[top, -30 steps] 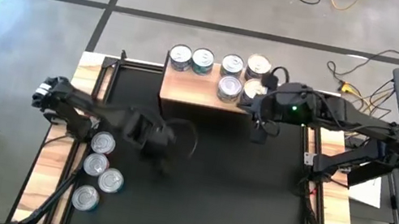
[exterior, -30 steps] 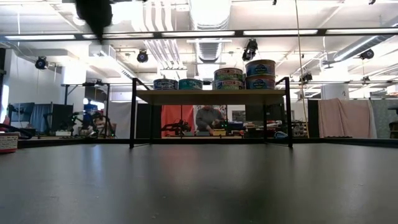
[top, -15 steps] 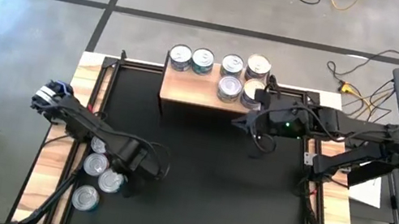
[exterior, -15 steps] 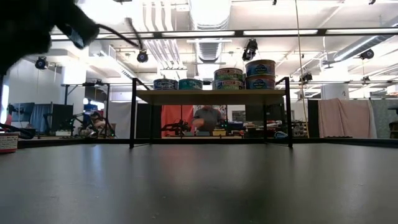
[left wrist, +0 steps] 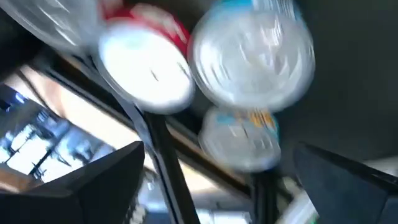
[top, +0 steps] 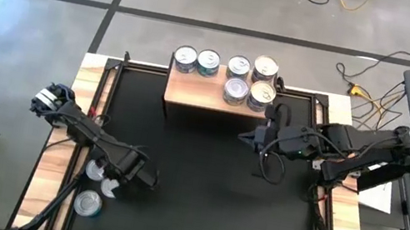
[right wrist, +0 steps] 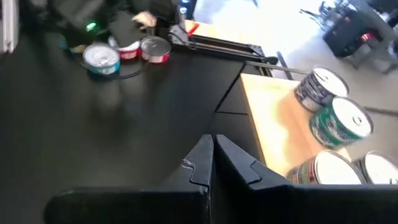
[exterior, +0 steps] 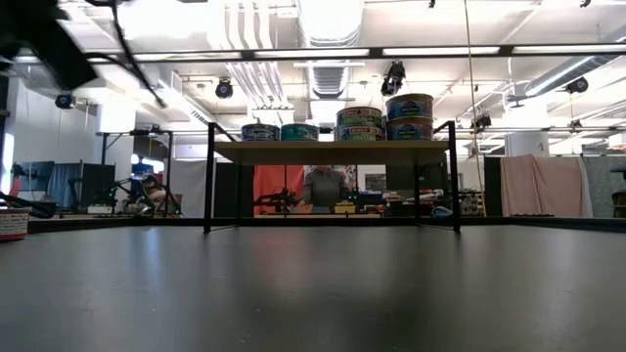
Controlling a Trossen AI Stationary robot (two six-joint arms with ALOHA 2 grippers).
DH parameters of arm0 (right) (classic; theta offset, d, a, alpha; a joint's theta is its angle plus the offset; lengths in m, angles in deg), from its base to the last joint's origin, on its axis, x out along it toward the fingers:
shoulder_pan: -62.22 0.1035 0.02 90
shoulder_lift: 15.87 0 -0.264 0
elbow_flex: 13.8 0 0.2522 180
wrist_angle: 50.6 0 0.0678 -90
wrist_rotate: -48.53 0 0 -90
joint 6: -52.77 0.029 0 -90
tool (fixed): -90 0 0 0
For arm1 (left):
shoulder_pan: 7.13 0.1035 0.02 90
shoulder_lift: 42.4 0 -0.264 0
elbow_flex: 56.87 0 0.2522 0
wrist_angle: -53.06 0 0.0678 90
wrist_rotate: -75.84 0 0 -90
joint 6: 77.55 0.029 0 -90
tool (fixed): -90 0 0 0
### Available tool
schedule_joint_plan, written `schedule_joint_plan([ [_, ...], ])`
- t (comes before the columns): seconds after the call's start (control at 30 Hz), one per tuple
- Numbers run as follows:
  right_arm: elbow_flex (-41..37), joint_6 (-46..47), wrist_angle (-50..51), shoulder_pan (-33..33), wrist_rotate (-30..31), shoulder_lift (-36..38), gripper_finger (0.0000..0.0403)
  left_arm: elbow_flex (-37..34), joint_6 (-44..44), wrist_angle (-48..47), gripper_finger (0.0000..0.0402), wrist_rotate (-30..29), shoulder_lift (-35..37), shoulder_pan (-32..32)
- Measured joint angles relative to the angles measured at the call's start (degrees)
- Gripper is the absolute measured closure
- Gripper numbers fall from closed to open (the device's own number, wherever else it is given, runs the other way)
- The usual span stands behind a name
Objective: Stack canned seafood by type on shelf
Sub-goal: Put the top yellow-blue tuna can on the shelf
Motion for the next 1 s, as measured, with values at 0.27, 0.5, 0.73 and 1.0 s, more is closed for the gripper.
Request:
schedule_joint_plan([
  [0.27, 0.0, 10.6, -0.6, 7.4, 3.2, -0.1, 0.0394, -2.4, -6.0, -1.2, 0.0012, 1.4, 0.0, -4.8],
  [0.5, 0.0, 19.3, -1.1, 17.4, 13.1, -0.4, 0.0394, -1.5, -10.9, 0.9, 0.0028, 1.0, 0.0, -6.6],
  [0.73, 0.1, 24.1, -1.1, 26.5, 16.7, -3.2, 0.0394, -1.7, -10.1, 4.2, 0.0137, -0.2, -0.7, -6.5],
  [1.0, 2.8, 38.4, 7.0, 34.4, 16.7, -10.8, 0.0394, -1.3, -17.1, 7.5, 0.0379, -2.5, -4.9, -6.5],
])
